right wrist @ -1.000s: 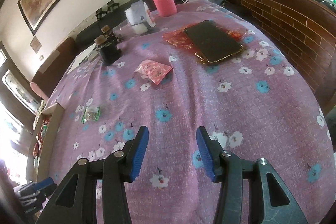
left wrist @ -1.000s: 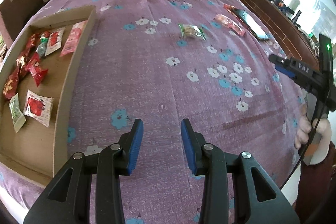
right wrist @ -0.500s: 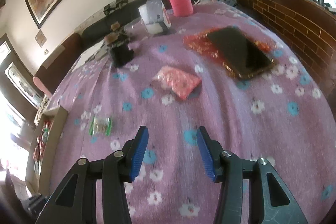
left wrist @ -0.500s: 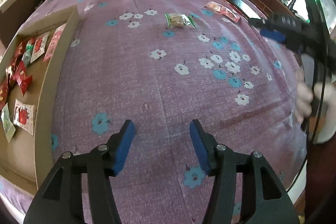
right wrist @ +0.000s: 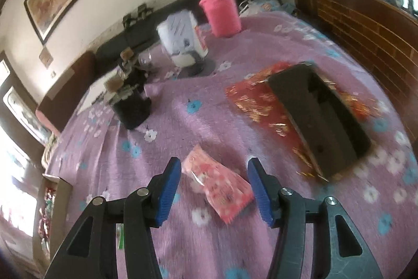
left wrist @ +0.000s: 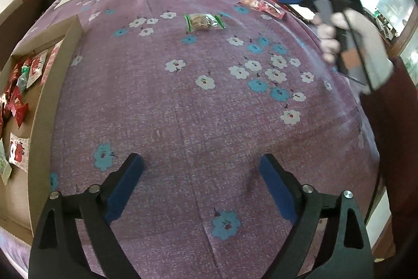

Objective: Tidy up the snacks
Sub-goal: 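Grasp the pink My Melody bar with the right tool, then grasp the clear green-edged cookie packet with the left tool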

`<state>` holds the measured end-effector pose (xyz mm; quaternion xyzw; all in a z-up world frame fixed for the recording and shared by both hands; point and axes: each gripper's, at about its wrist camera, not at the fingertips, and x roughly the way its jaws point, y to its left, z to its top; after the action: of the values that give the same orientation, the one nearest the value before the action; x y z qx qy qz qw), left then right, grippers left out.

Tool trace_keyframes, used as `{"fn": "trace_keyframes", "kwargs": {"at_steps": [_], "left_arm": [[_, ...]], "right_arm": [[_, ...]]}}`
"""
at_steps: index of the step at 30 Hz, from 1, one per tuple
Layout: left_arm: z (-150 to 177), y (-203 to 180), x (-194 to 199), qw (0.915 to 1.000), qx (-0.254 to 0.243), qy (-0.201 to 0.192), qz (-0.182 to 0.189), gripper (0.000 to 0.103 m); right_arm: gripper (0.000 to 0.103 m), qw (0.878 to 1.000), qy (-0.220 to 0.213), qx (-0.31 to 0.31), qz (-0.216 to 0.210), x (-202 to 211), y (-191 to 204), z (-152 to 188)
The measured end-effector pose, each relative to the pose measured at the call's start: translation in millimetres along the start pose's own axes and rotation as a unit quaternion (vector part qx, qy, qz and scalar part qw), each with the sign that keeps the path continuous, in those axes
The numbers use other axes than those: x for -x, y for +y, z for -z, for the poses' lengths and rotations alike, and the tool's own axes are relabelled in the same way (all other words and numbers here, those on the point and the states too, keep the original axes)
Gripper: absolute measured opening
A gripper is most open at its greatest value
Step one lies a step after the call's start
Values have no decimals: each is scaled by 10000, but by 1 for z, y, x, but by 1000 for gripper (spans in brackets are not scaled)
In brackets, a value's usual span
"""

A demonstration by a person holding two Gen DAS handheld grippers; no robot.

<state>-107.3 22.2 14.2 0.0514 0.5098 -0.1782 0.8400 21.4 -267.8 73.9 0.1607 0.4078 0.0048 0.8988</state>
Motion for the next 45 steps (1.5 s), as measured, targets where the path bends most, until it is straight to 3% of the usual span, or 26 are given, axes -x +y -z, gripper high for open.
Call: {"fn": "trace_keyframes", "kwargs": {"at_steps": [6,9,11,14,19,24,25,28,35,38,39,41,45], "left_arm": [[-6,18,5,9975,489,43,509,92],[-15,27,13,9970,608,-99,465,92],[-25,31,20,9968,632,-245,412,92],[-39,35,27,9963,630,-424,394,92],[-73,27,21,9980,192,-563,213,92],[-107,5,-2,9957,-642,-663,75,92],[-114,2,-11,9950,-772,-612,132,90],[-130,-5,-34,9934,-1013,-488,227,70],[-147,-13,-71,9910,-1312,-173,226,70],[-143,-20,-72,9904,-1360,85,232,47],[-141,-23,-70,9898,-1371,178,344,44],[-134,-30,-62,9877,-1431,259,567,44],[-129,-35,-45,9882,-1455,17,475,45]], "right_arm": [[56,9978,410,429,288,-38,15,-2],[53,9969,426,519,410,-35,19,7],[30,9961,491,509,521,-30,21,14],[30,9962,608,395,475,-18,23,28],[31,9975,672,182,119,9,25,61],[32,9993,219,-85,-278,20,11,76],[32,9994,208,-101,-268,21,11,76],[32,9994,190,-113,-280,21,10,75],[33,9976,258,-345,-539,20,0,72],[34,9975,264,-342,-556,20,0,72],[34,9976,264,-331,-548,20,0,72],[34,9977,262,-322,-544,20,1,72],[34,9974,276,-355,-567,20,1,72]]}}
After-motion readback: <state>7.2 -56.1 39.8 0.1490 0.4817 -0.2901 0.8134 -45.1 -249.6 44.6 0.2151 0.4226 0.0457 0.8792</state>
